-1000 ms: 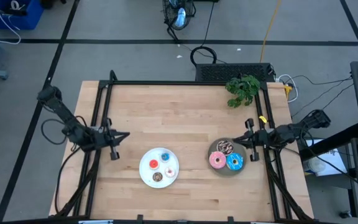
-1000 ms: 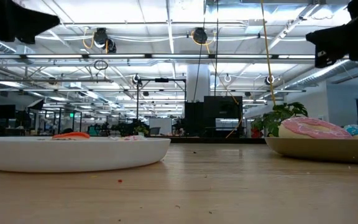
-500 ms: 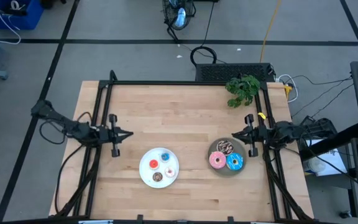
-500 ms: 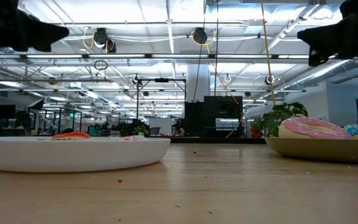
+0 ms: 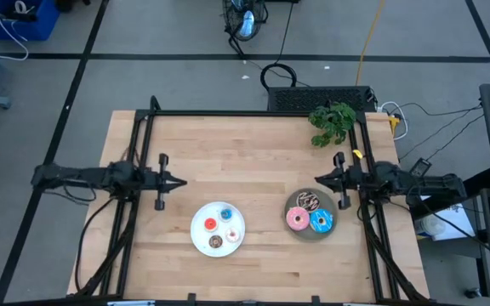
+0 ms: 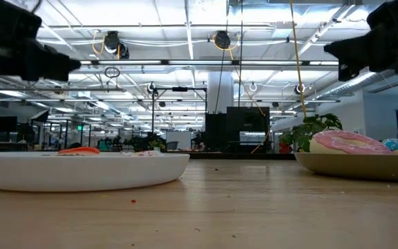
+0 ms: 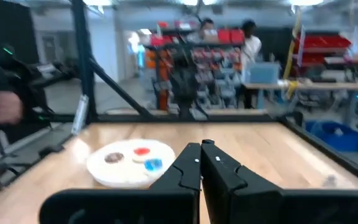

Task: Pick & Place donuts
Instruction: Return to Home Position

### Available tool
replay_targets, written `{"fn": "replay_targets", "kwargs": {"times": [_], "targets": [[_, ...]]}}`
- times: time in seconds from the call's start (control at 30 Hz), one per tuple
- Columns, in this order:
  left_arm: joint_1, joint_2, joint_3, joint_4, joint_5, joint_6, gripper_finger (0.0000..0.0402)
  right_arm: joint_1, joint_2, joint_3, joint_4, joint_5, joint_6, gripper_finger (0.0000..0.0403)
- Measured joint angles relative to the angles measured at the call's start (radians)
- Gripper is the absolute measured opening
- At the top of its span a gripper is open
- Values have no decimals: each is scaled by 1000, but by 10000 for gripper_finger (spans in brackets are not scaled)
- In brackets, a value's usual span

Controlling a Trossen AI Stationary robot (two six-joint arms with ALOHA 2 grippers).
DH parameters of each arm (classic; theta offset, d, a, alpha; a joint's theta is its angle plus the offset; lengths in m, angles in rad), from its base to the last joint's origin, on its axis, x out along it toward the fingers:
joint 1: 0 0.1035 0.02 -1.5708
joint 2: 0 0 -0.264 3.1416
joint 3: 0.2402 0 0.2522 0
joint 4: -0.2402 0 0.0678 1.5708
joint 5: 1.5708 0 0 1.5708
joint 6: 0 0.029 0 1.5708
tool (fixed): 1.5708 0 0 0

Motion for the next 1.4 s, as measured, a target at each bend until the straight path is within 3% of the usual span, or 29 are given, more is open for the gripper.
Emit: {"fn": "replay_targets", "kwargs": {"times": [0.13,0.27,1.4], "targets": [[76,0,0,-48,79,-23,0,-12,1,0,28,-46,-2,0],[115,0,0,17,149,-17,0,-13,0,0,40,-48,-22,0],[129,2,0,-19,138,-63,21,-13,0,0,45,-46,2,0]]}}
